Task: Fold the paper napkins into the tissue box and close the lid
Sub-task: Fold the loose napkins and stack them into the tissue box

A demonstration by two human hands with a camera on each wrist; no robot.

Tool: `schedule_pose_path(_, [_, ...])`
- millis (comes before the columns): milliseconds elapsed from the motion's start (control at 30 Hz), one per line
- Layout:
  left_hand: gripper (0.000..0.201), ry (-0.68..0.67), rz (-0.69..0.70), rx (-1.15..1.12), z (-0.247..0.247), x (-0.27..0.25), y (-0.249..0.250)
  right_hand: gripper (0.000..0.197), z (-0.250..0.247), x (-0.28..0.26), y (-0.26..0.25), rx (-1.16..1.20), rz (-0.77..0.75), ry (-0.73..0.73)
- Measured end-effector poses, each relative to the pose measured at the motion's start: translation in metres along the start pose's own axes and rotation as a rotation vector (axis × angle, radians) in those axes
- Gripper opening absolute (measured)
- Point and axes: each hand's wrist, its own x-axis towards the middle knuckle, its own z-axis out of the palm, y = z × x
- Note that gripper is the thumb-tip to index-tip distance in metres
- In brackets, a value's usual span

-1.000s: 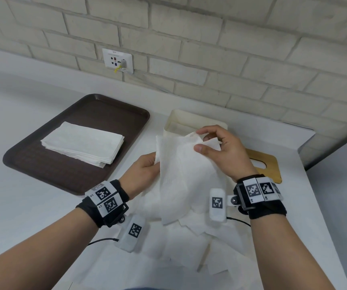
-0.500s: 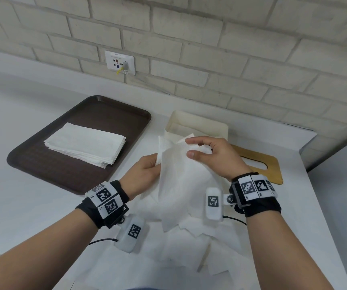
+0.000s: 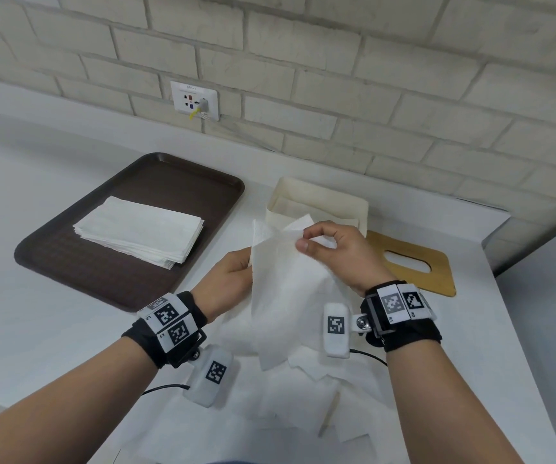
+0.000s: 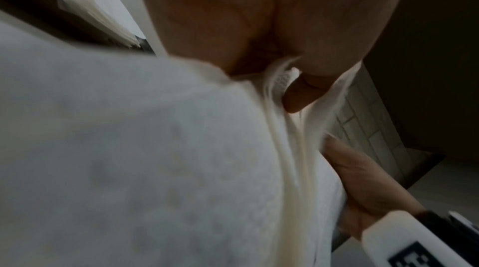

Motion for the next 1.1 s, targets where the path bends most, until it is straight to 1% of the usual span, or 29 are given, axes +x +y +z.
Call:
schedule_pose_path(67, [0.024, 0.035, -0.029, -0.057, -0.003, 0.001, -0.002, 0.005, -0.006, -0.006, 0.002, 0.039, -0.020, 0.071])
schedule_pose_path(133, [0.027, 0.097, -0.052, -0.121, -0.006, 0.002, -0.005, 0.004, -0.013, -0.014, 0.008, 0.097, -0.007, 0.140])
schedule_pose_path(233, [0.026, 0.206, -0.051, -0.229, -0.008, 0.005, -0.005, 0.009, -0.023, -0.026, 0.016, 0.154, -0.001, 0.247])
schedule_pose_path(300, [0.018, 0.241, -0.035, -0.260, -0.008, 0.007, -0.003, 0.020, -0.029, -0.033, 0.018, 0.193, -0.007, 0.303])
schedule_pose_path(333, [0.015, 0.252, -0.030, -0.277, -0.008, 0.008, -0.001, 0.028, -0.032, -0.037, 0.018, 0.230, -0.004, 0.328])
schedule_pose_path(400, [0.021, 0.274, -0.013, -0.322, -0.009, 0.010, 0.004, 0.048, -0.036, -0.045, 0.017, 0.335, 0.013, 0.354])
schedule_pose_path(433, [0.021, 0.288, -0.001, -0.344, -0.010, 0.011, 0.007, 0.053, -0.037, -0.049, 0.017, 0.402, 0.017, 0.355])
schedule_pose_path(467, [0.021, 0.303, 0.013, -0.372, -0.011, 0.012, 0.010, 0.055, -0.037, -0.052, 0.017, 0.469, 0.016, 0.330])
schedule_pose_path(533, [0.024, 0.323, 0.029, -0.405, -0.011, 0.013, 0.015, 0.048, -0.028, -0.055, 0.016, 0.592, 0.012, 0.232])
schedule_pose_path(600, [0.026, 0.306, 0.036, -0.404, -0.009, 0.015, 0.018, 0.037, -0.012, -0.052, 0.012, 0.610, 0.020, 0.146])
schedule_pose_path(667, [0.027, 0.264, 0.028, -0.384, -0.005, 0.014, 0.019, 0.027, 0.000, -0.044, 0.010, 0.585, 0.049, 0.132])
schedule_pose_path(733, [0.029, 0.233, 0.017, -0.363, -0.003, 0.012, 0.018, 0.011, 0.007, -0.036, 0.007, 0.589, 0.111, 0.179])
schedule_pose_path(767, [0.030, 0.221, 0.020, -0.351, -0.003, 0.011, 0.018, 0.010, 0.009, -0.032, 0.006, 0.579, 0.135, 0.190])
schedule_pose_path(833, [0.032, 0.203, 0.019, -0.340, -0.004, 0.009, 0.016, 0.018, 0.013, -0.025, 0.008, 0.531, 0.194, 0.188])
schedule_pose_path(967, [0.030, 0.182, 0.015, -0.342, -0.007, 0.006, 0.015, 0.024, 0.017, -0.023, 0.003, 0.562, 0.274, 0.115])
schedule_pose_path(1033, [0.030, 0.177, 0.002, -0.342, -0.008, 0.005, 0.015, 0.022, 0.017, -0.023, 0.002, 0.569, 0.280, 0.132])
schedule_pose_path(1100, [0.032, 0.180, -0.020, -0.378, -0.009, 0.005, 0.013, 0.012, 0.015, -0.023, 0.001, 0.510, 0.269, 0.205])
